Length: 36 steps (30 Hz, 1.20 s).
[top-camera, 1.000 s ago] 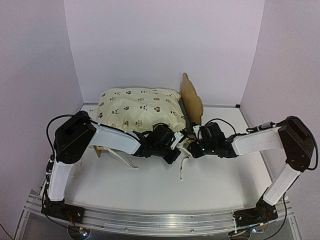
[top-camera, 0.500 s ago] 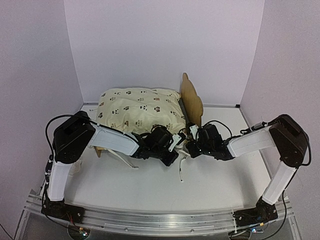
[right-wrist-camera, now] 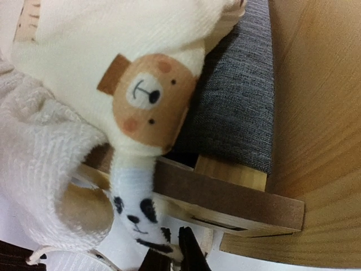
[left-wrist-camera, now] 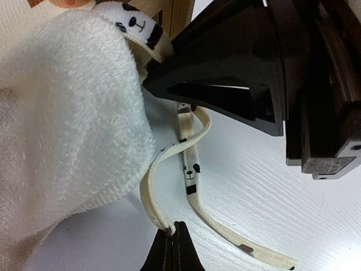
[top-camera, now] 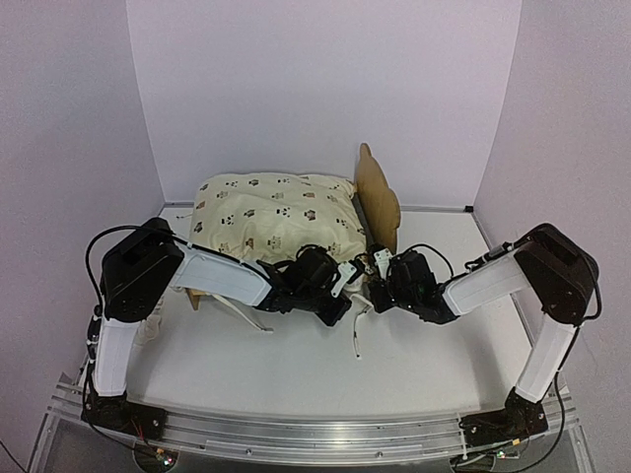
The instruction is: Set up the pet bed
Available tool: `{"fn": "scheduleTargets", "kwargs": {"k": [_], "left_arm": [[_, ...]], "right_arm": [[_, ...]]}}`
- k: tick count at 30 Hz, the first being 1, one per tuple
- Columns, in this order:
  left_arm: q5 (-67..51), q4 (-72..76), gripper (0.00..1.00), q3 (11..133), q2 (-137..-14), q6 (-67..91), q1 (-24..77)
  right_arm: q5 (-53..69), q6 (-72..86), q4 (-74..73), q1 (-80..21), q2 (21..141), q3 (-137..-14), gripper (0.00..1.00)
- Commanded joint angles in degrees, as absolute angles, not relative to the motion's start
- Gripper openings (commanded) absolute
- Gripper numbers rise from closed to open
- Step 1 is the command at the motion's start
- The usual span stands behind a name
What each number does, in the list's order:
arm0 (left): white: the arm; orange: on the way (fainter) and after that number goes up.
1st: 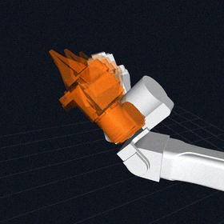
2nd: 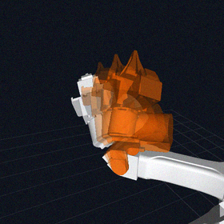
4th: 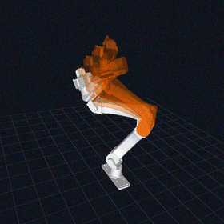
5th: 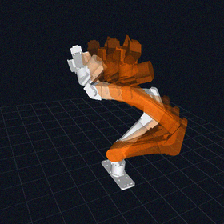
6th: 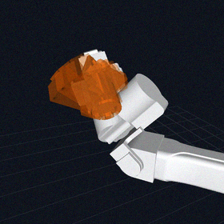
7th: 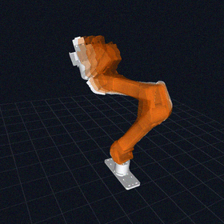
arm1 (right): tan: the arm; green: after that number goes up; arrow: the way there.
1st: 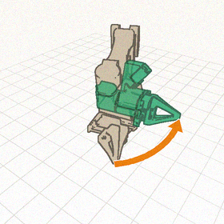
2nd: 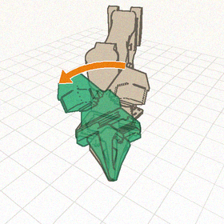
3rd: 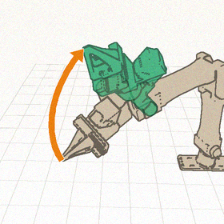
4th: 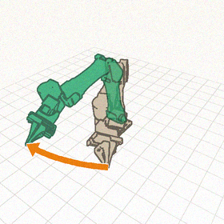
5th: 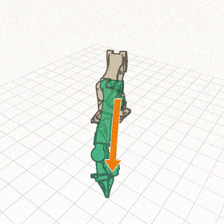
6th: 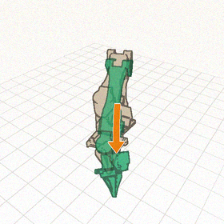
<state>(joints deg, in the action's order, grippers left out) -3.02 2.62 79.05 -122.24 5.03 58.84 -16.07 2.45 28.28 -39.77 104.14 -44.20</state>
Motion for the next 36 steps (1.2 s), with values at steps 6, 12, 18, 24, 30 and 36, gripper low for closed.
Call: {"fn": "scheduleTargets", "kwargs": {"k": [6,12,18,24,30,36], "left_arm": [[-2.85,5.77,0.0,80.29,-117.29,6.35,58.72],[-3.35,4.91,0.0,85.02,-120.11,6.68,58.54],[-3.86,4.56,0.0,90.53,-123.65,7.4,58.22],[-4.41,2.5,0.0,95.46,-127.3,8.07,57.92],[-6.31,5.03,0.0,93.59,-127.98,9.51,57.84],[-8.58,8.33,0.0,92.5,-128.84,10.16,57.8]], "right_arm": [[-15.24,1.71,32.47,-39.2,98.5,-39.06,0.0],[-11.25,2.74,30.36,-39.2,91.5,-35.45,0.0],[-8.89,3.43,26.85,-39.21,86.6,-34.61,0.0],[-8.36,3.84,24.42,-39.2,83.71,-34.77,0.0],[-9.28,4.45,21.74,-39.2,82.42,-35.9,0.0],[-8.37,5.57,18.35,-39.2,81.84,-37.2,0.0]]}}
